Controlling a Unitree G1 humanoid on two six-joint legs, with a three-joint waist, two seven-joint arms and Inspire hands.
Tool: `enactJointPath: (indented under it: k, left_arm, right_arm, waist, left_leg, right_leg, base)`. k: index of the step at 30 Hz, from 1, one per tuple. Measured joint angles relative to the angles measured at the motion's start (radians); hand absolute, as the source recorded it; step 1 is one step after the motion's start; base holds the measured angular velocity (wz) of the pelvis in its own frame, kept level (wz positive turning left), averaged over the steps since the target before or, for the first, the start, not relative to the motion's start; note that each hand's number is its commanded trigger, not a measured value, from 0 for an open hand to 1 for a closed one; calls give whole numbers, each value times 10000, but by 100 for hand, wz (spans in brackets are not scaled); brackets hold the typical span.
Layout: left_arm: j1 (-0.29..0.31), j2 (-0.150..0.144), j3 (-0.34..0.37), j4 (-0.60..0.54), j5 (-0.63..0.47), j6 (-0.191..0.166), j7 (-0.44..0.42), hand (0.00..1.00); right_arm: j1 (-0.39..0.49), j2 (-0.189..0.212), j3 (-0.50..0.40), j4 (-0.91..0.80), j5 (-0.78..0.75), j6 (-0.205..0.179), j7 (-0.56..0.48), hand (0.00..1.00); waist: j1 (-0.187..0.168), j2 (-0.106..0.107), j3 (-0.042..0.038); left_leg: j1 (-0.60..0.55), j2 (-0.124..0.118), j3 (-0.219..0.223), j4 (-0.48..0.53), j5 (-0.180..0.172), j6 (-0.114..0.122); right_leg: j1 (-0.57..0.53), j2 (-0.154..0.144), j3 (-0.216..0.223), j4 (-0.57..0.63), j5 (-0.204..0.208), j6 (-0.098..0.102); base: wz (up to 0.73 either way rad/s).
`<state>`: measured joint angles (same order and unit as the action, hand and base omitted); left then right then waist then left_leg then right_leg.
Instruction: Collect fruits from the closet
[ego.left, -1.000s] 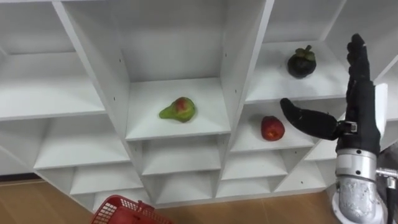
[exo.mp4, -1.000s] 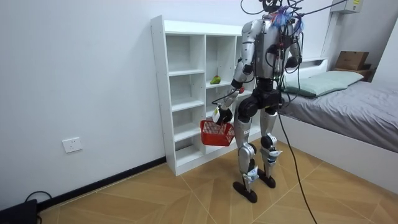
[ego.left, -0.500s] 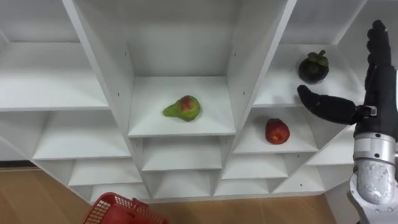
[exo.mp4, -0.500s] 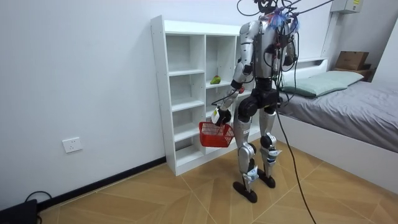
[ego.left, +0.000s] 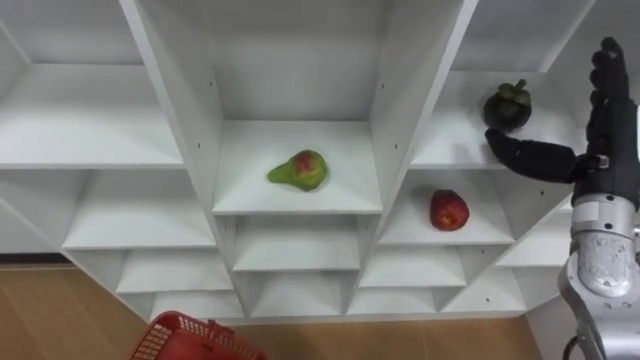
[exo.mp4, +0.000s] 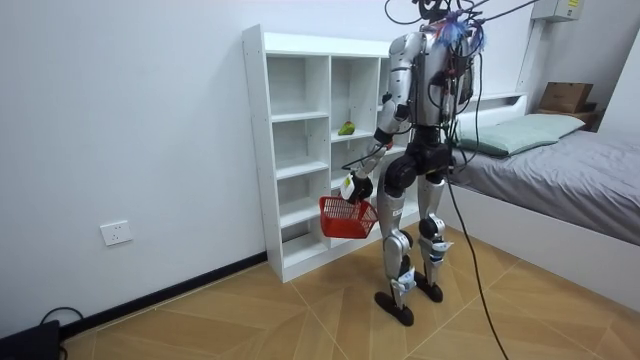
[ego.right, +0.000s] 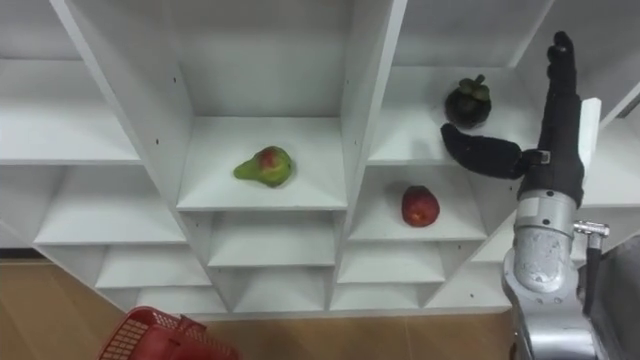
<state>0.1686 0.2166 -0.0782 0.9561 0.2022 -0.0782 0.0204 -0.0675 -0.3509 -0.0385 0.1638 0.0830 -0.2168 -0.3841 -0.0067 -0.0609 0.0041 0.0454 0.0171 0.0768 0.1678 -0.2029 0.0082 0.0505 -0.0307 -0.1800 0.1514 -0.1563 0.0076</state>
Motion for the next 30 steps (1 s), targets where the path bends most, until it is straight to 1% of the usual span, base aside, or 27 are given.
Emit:
enactJointPath:
  k: [3,5,11,15,17,18,20,26,28,30]
  left_arm:
    - [5,7,18,-169,98,69,-105,100]
    - [-3,7,22,-203,173,70,-119,100]
    - [3,8,28,-337,386,70,-116,100]
    - [7,-1,259,-362,918,89,-199,100]
    - [28,2,383,-437,972,201,-337,100]
    - [22,-6,448,-448,975,294,-379,100]
    - [23,-7,555,-446,974,363,-509,100]
    - [19,-9,584,-439,948,411,-546,100]
    - [26,-9,585,-427,934,465,-545,100]
    - [33,-11,623,-425,915,500,-540,100]
  right_arm:
    - [-277,-6,-217,201,9,25,65,0]
    - [-402,-7,-274,225,10,117,157,0]
    - [-549,-9,-271,467,-10,302,429,0]
    - [-817,-9,-274,1010,-130,456,837,0]
    - [-824,-9,-273,1065,-124,486,1002,0]
    - [-834,-9,-271,1065,-126,594,1120,0]
    - [-850,-9,-271,1067,-92,709,1252,0]
    - [-1200,-21,-250,1526,-16,884,1577,0]
    - [-1295,-21,-250,1636,-21,884,1614,0]
    - [-1420,-26,-250,1831,-22,903,1787,0]
  waist:
    - [55,-36,-5]
    - [59,-59,-10]
    - [131,-103,-10]
    - [136,-114,-6]
    - [150,-111,-6]
    - [165,-113,-6]
    - [205,-121,-11]
    - [309,-150,-3]
    - [325,-154,-1]
    - [328,-194,25]
  left_leg:
    - [16,0,-1,1,3,3]
    - [22,3,-1,1,5,2]
    - [29,4,7,-5,5,2]
    - [21,12,12,-3,9,-5]
    - [12,11,10,-2,11,-6]
    - [17,11,10,-1,12,-6]
    - [27,10,10,-1,13,-6]
    - [64,8,5,-2,17,-6]
    - [70,8,-2,-2,17,-6]
    - [71,8,-5,-2,17,-6]
  right_leg:
    - [-4,-1,1,0,0,0]
    - [-3,1,2,-1,0,0]
    - [-5,1,13,-3,1,-1]
    - [-10,9,8,-3,1,-1]
    - [-10,8,0,-3,1,-1]
    - [-6,8,2,-2,1,-2]
    - [2,8,2,0,2,-3]
    - [23,5,-5,3,4,-6]
    - [36,2,-25,3,4,-7]
    - [41,-1,-58,4,4,-7]
  base:
    - [0]
    - [0]
    - [0]
    - [0]
    - [0]
    - [0]
    - [0]
    - [0]
    - [0]
    - [0]
